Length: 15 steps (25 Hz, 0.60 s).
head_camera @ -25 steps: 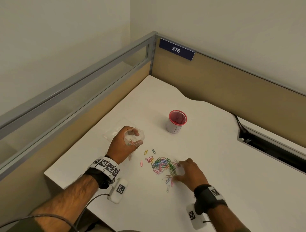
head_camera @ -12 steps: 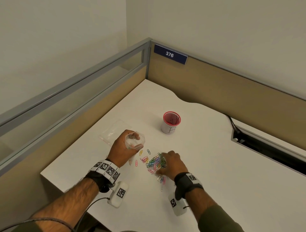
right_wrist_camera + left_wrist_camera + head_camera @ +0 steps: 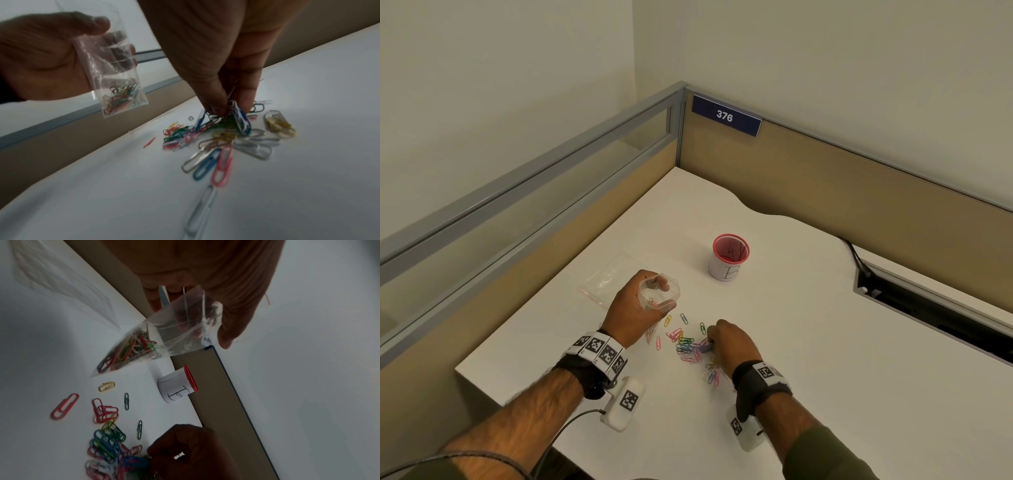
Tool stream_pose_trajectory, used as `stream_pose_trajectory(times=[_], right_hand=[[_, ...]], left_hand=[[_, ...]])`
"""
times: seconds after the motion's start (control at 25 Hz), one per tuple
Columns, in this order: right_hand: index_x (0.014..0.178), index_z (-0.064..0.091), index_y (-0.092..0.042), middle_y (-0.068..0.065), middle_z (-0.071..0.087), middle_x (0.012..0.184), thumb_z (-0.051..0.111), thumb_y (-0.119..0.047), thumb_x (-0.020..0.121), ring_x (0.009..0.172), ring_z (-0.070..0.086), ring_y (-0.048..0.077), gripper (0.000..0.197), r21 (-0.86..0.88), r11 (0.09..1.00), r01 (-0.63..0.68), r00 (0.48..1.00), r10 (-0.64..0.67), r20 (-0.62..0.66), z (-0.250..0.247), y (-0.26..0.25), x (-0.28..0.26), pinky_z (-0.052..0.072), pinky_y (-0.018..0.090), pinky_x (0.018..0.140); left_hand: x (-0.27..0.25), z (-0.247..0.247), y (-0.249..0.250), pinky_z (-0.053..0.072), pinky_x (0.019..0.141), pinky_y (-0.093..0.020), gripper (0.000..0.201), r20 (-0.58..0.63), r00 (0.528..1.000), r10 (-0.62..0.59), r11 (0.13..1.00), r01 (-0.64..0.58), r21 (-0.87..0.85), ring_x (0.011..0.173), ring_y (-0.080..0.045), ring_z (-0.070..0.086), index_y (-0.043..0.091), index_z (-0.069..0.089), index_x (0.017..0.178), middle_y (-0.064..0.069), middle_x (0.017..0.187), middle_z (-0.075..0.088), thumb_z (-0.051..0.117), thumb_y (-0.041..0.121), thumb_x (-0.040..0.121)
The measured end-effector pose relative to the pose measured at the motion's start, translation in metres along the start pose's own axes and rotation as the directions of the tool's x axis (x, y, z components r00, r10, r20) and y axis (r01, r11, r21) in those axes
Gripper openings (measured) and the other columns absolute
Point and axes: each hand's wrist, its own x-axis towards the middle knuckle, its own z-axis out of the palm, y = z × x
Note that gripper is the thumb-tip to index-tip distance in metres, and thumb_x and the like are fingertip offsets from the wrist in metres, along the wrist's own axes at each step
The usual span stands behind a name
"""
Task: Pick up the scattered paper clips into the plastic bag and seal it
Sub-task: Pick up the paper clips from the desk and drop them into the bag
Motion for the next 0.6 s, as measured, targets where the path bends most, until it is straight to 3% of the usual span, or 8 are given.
stream_pose_trajectory(times=[0.16,0.28,0.4,0.6], right_hand=[[0.094,0.069,-0.010,0.009,0.068,0.101,0.052,-0.004,0.086,0.093,0.063,0.026,0.019,0.245,0.962,-0.116,0.990,0.133,-0.055,-0.020,0.014,-0.005,0.049,0.032,0.081],[0.086,0.071,-0.008,0.006,0.071,0.085,0.060,-0.003,0.085,0.078,0.065,0.022,0.012,0.487,0.867,-0.111,0.968,0.205,-0.145,-0.052,0.011,-0.012,0.055,0.033,0.076],[0.083,0.071,-0.007,0.006,0.071,0.075,0.065,0.000,0.082,0.063,0.063,0.016,0.009,0.700,0.714,0.001,0.939,0.240,-0.246,-0.098,-0.008,-0.018,0.058,0.031,0.069],[0.086,0.072,-0.007,0.007,0.072,0.076,0.066,0.002,0.082,0.065,0.067,0.016,0.011,0.798,0.565,0.209,0.923,0.155,-0.351,-0.146,-0.054,-0.014,0.059,0.024,0.068]], left_hand=[[0.002,0.003,-0.003,0.050,0.101,-0.035,0.038,-0.002,1.000,-0.015,1.000,0.015,0.002,0.108,-0.010,0.063,0.022,0.060,0.102,0.004,0.104,0.069,0.085,0.012,0.075],[0.002,0.008,-0.005,0.050,0.101,-0.037,0.039,0.008,1.000,-0.025,1.000,0.024,0.012,0.109,-0.011,0.063,0.022,0.060,0.103,0.007,0.104,0.069,0.085,0.012,0.075],[0.003,0.013,-0.006,0.051,0.101,-0.038,0.039,0.019,1.000,-0.023,1.000,0.023,0.012,0.110,-0.013,0.063,0.021,0.060,0.103,0.005,0.104,0.069,0.085,0.012,0.074],[0.004,0.023,-0.001,0.049,0.096,-0.031,0.038,0.056,0.998,-0.011,1.000,0.009,0.028,0.108,-0.013,0.063,0.023,0.060,0.102,0.005,0.103,0.069,0.084,0.017,0.074]])
